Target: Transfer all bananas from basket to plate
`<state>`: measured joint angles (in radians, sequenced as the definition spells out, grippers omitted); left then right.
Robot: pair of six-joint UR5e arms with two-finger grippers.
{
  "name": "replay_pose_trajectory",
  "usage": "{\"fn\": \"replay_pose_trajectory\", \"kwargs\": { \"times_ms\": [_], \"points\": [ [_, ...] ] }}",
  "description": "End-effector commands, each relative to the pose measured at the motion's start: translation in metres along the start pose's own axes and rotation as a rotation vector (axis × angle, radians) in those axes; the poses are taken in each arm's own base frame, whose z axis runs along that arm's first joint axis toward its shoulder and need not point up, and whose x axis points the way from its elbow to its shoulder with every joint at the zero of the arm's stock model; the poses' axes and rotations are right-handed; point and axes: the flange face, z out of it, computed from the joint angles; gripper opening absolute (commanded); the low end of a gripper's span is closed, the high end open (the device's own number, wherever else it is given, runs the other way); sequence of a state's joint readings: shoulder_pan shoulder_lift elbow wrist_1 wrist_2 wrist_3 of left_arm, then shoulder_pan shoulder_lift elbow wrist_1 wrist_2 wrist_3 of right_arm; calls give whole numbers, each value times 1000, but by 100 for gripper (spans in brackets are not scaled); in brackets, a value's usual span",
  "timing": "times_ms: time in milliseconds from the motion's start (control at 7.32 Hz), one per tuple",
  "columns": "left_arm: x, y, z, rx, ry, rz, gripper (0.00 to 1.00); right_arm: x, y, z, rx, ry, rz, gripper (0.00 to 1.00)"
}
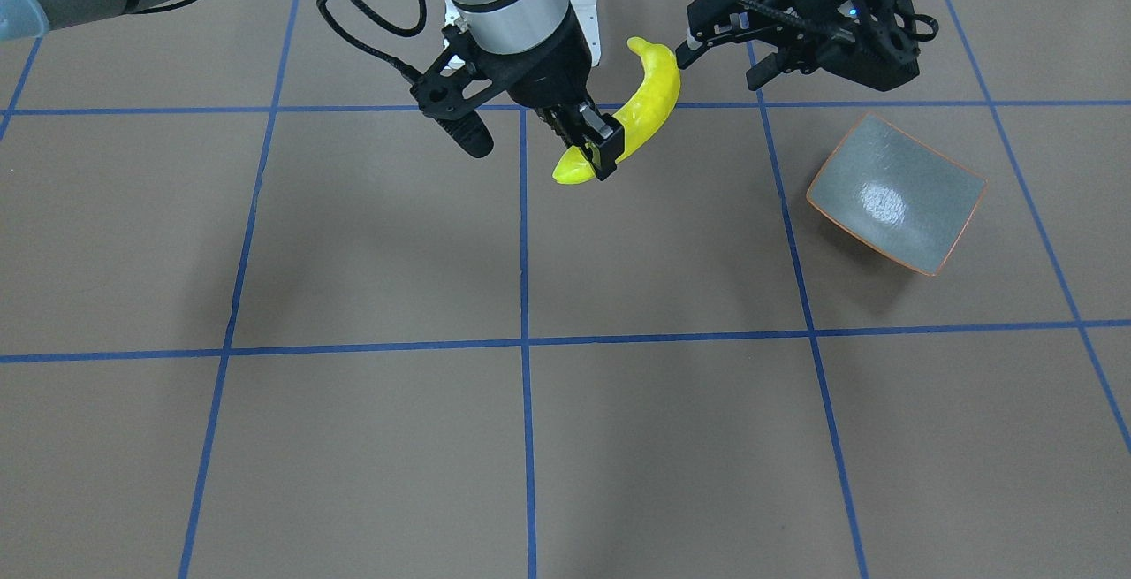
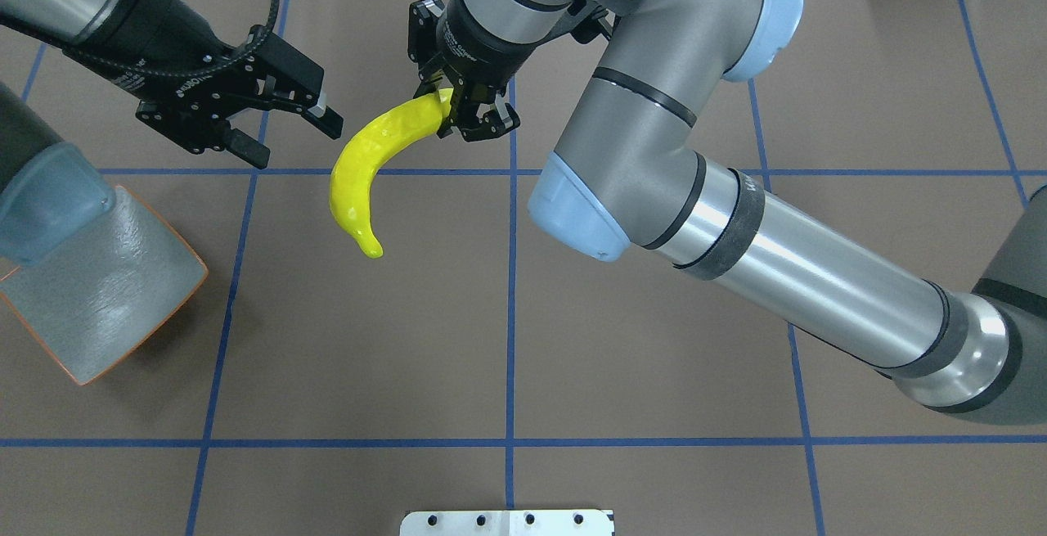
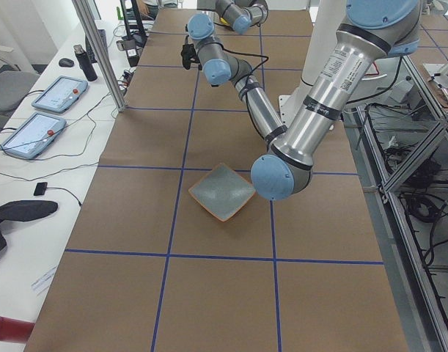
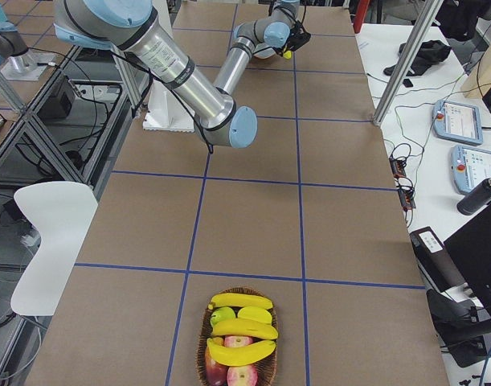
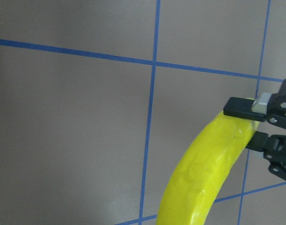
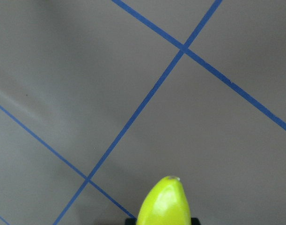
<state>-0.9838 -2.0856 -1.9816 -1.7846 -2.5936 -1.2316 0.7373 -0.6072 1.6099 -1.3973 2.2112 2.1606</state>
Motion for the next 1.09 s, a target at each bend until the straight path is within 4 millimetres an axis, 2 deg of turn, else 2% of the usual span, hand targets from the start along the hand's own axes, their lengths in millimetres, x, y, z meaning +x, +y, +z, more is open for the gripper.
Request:
{"fn": "replay_pose_trajectory", "kwargs": {
  "times_ms": [0,546,956],
  "points": [
    [1,-3,4,6,40,37,99,3,-13,-21,-104,-28,-62,0],
    [12,7,-1,6,102,52,99,7,-16,-19,-116,-35,-83,0],
    [18,18,18,-35,117,28,99,11,-14,-24,-162,-85,-134,0]
  ]
}}
